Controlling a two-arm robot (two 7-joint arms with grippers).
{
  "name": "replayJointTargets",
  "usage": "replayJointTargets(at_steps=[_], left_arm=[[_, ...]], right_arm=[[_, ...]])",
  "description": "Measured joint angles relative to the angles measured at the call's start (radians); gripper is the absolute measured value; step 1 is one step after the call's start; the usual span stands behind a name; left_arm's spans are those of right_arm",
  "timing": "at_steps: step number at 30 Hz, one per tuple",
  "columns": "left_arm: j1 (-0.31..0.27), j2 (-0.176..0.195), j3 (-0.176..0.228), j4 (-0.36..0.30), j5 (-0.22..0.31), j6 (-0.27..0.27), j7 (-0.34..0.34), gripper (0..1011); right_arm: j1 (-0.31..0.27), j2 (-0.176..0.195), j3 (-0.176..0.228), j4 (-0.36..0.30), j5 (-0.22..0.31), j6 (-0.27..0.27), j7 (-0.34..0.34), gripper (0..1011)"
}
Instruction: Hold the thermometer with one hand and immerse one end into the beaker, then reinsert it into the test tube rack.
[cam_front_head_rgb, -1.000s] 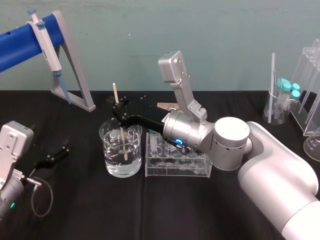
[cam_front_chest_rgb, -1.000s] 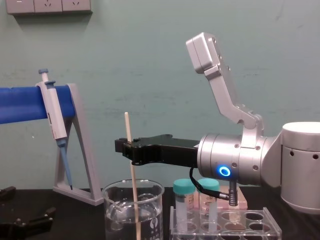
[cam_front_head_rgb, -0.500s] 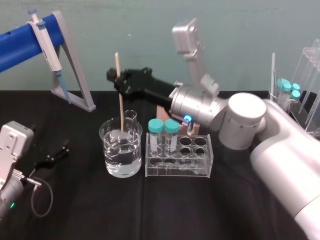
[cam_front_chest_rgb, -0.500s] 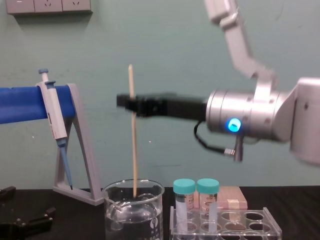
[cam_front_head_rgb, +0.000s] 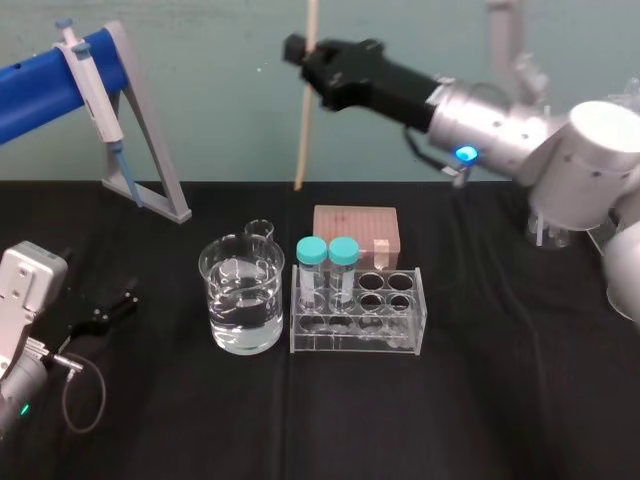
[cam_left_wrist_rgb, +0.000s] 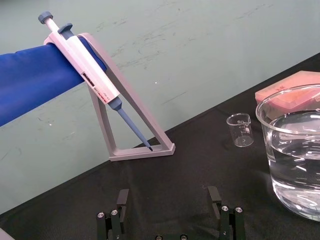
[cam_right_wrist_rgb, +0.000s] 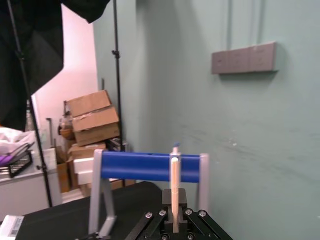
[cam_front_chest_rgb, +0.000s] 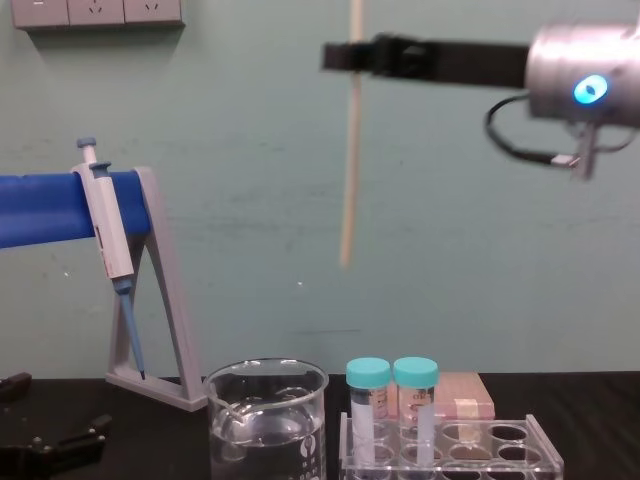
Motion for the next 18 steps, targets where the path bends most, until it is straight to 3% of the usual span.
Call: replayJointTargets(at_steps=[9, 18], left_arm=[[0.000, 0.000, 0.000, 0.000, 0.000, 0.000, 0.000, 1004], [0.000, 0.000, 0.000, 0.000, 0.000, 0.000, 0.000, 1004]], right_arm=[[-0.051, 0.130, 0.037, -0.085, -0.001, 0.025, -0.058, 47], [-0.118, 0.196, 0.040, -0.082, -0.012, 0.014, -0.108, 48]])
